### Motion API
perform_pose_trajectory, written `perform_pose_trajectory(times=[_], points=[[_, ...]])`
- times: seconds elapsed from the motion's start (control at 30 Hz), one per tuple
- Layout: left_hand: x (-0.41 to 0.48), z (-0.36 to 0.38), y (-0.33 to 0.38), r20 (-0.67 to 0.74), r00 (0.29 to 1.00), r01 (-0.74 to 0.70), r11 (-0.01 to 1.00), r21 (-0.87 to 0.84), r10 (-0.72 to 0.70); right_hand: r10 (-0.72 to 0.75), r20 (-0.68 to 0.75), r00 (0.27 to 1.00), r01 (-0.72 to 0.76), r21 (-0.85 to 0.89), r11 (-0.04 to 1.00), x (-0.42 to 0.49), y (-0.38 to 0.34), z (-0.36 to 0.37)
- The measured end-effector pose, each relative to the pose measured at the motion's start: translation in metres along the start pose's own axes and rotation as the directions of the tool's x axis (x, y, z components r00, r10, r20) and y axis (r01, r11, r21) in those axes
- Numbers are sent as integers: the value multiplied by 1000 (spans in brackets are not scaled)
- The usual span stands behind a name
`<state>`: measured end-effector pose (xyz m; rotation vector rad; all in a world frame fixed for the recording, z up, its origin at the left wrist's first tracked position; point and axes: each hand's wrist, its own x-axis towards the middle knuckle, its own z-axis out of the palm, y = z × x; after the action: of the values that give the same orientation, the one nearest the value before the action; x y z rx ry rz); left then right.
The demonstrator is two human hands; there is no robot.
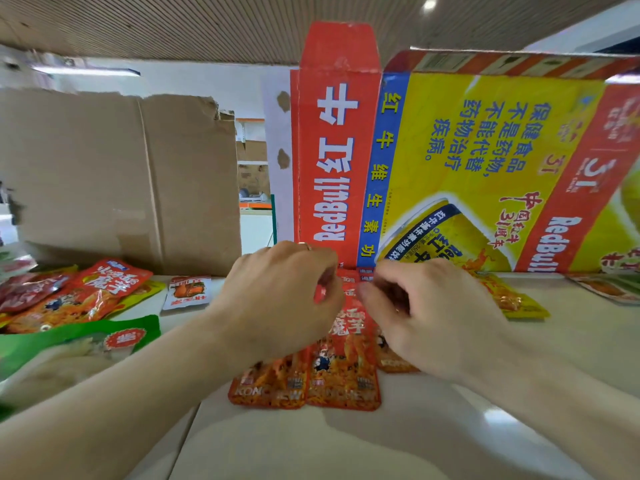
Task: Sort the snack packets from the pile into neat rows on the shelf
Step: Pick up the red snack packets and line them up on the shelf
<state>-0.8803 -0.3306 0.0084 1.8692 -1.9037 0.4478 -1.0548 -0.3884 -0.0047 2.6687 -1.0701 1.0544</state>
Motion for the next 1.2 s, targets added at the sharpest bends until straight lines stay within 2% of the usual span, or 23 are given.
perform_pose_trajectory(times=[0.17, 0.33, 0.5, 0.83, 1.1, 1.2], points=[[-3, -22, 0, -21, 999, 24, 1000, -8, -24, -12, -3, 1000, 12, 176, 984, 5, -5, -11], [-38, -58, -4, -105, 994, -38, 999, 24, 41, -12, 32, 999, 9, 89, 996, 6, -32, -24], [-95, -81, -38, -129, 991, -18, 998, 57, 25, -117, 24, 993, 114, 111, 987, 7, -89, -13], [-186, -114, -145, -129, 967, 239, 960, 144, -221, -255, 153, 955, 222, 204, 953, 24, -205, 27], [-235, -138, -240, -172, 897, 440, 866, 238, -408, -319, 203, 926, 266, 251, 931, 46, -284, 67], [-248, -144, -275, -94, 859, 509, 817, 270, -504, -356, 237, 904, 294, 262, 919, 55, -315, 85]])
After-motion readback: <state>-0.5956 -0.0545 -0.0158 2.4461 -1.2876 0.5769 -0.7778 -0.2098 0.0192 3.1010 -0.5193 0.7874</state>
